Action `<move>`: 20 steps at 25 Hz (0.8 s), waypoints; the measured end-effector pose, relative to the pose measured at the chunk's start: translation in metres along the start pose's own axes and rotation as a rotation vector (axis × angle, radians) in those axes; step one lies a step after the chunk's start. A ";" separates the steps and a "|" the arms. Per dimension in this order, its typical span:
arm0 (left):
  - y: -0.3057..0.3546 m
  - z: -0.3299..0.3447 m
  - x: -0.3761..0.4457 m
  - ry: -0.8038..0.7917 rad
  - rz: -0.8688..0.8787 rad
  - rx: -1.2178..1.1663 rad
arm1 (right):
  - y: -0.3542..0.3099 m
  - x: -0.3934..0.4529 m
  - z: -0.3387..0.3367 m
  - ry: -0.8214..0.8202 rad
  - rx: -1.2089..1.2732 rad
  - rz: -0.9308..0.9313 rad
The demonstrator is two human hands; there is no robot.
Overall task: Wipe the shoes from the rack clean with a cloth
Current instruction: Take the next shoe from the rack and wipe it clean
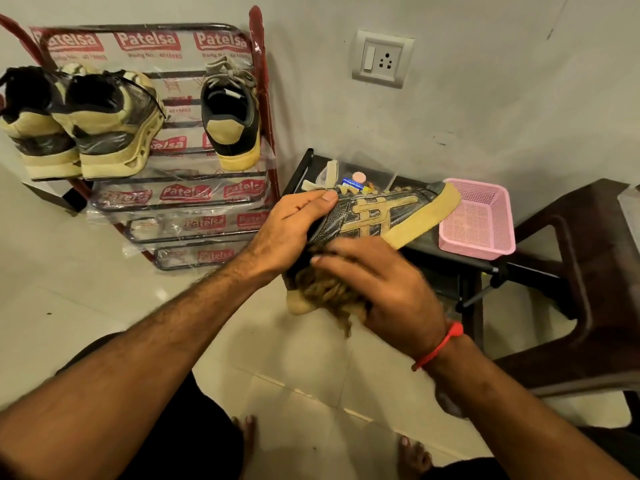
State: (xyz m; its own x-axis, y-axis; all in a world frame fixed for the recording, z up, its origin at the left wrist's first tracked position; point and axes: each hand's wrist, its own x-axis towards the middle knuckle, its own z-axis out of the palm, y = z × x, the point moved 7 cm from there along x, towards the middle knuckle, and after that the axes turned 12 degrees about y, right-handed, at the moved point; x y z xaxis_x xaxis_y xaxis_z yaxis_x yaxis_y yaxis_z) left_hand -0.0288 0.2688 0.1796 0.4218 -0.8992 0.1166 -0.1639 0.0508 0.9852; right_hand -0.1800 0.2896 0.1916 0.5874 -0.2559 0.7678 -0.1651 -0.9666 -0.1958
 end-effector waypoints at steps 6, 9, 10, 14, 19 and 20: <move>-0.004 0.010 -0.001 0.017 -0.020 -0.030 | 0.027 0.001 -0.010 0.140 -0.053 0.226; -0.008 0.009 0.000 0.014 -0.030 -0.013 | 0.014 -0.003 0.000 0.024 -0.054 0.083; -0.009 0.011 -0.001 -0.002 -0.029 -0.001 | 0.035 0.003 -0.012 0.059 -0.063 0.156; -0.009 0.018 -0.006 -0.031 -0.014 0.020 | 0.055 0.010 -0.026 0.131 -0.060 0.324; -0.011 0.023 -0.006 -0.088 -0.027 0.035 | 0.043 0.011 -0.018 0.064 -0.033 0.203; -0.012 0.025 -0.007 -0.091 -0.021 0.060 | 0.060 0.015 -0.030 0.145 -0.052 0.294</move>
State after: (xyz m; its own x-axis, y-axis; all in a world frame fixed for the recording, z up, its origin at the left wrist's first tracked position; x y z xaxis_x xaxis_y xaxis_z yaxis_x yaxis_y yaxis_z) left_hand -0.0519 0.2640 0.1641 0.3438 -0.9355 0.0814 -0.2097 0.0080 0.9777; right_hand -0.2045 0.2280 0.2099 0.3900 -0.5162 0.7626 -0.3530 -0.8487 -0.3939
